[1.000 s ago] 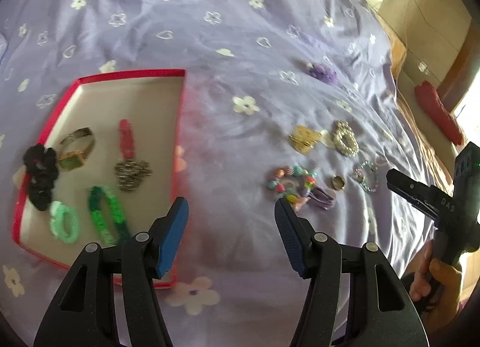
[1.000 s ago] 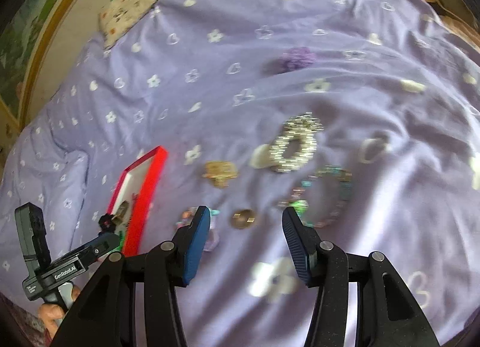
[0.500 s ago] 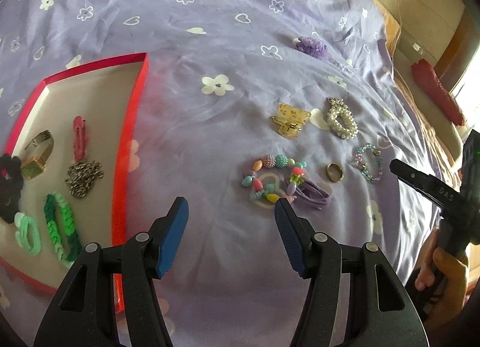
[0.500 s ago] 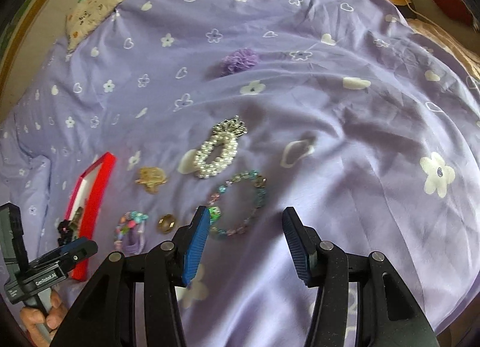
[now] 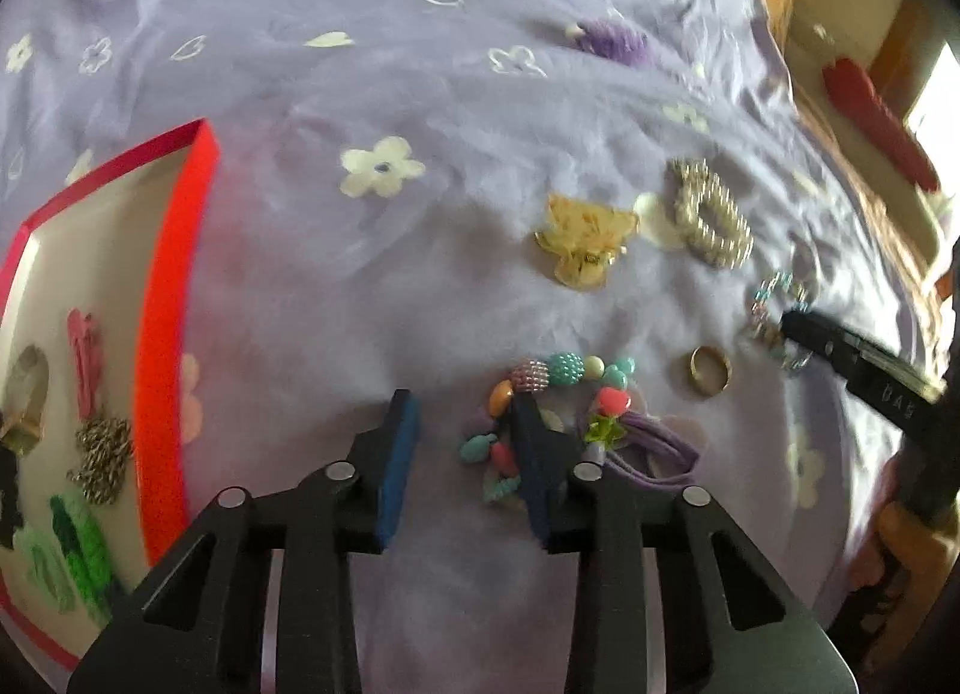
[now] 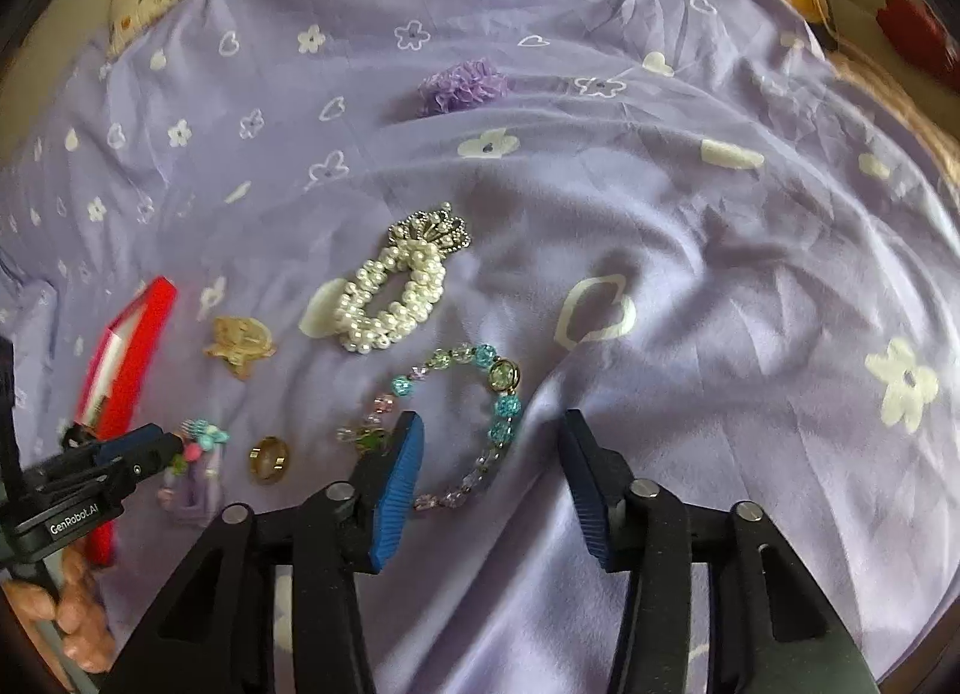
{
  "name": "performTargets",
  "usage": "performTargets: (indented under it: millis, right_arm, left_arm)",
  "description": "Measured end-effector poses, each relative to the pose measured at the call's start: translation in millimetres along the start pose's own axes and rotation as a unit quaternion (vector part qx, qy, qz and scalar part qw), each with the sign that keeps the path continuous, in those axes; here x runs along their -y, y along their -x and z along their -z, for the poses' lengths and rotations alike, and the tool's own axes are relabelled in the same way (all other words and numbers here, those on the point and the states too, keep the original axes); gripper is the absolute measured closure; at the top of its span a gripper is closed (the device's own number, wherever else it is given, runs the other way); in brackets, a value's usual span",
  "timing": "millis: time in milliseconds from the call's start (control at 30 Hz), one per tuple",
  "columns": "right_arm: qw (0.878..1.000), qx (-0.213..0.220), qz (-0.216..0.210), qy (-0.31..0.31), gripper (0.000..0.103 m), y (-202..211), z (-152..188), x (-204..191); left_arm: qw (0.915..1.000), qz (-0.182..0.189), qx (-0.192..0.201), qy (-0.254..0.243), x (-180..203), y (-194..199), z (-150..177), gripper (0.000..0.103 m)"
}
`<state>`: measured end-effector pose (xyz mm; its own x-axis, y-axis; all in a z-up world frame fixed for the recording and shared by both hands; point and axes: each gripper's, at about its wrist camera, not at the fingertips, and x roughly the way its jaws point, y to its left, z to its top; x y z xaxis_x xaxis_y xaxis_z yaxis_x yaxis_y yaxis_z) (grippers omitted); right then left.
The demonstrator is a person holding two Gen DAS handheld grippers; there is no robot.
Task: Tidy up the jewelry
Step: 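Grasp the pastel beaded hair tie with the left tool while the right tool grasps the beaded bracelet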
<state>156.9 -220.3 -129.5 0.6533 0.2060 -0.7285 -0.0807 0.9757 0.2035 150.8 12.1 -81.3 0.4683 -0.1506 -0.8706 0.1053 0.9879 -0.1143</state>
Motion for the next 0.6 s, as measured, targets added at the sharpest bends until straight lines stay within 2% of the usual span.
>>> performTargets:
  millis: [33,67,100,167,333,600]
  right_arm:
    - [1.000,0.002,0.008,0.004,0.067,-1.3,-0.2,-1.5]
    - [1.000,0.003,0.016,0.007,0.072,-1.9,-0.5,-2.1]
    - [1.000,0.005,0.023,0.008,0.083,-2.9,-1.6,-2.3]
    - [1.000,0.009,0.022,0.002,0.093,-2.6,-2.9,-0.5]
    - [0.999,0.020,-0.022,-0.021,0.096,10.5,-3.9,3.2]
    - [0.995,0.042,-0.085,-0.023,0.096,43.1,-11.7,-18.3]
  left_arm:
    - [0.9999,-0.005,0.004,-0.014,4.6,-0.1,0.7,0.078]
    - [0.9997,-0.004,0.006,-0.021,7.3,0.0,1.2,0.087]
    - [0.9996,0.000,0.006,-0.027,9.8,0.0,1.4,0.090]
    - [0.9993,-0.003,0.010,-0.035,13.0,1.0,1.8,0.093]
    - [0.9995,0.013,0.022,-0.020,7.4,10.9,2.8,0.093]
    - [0.9976,0.035,0.059,0.014,-7.0,48.0,5.4,0.093]
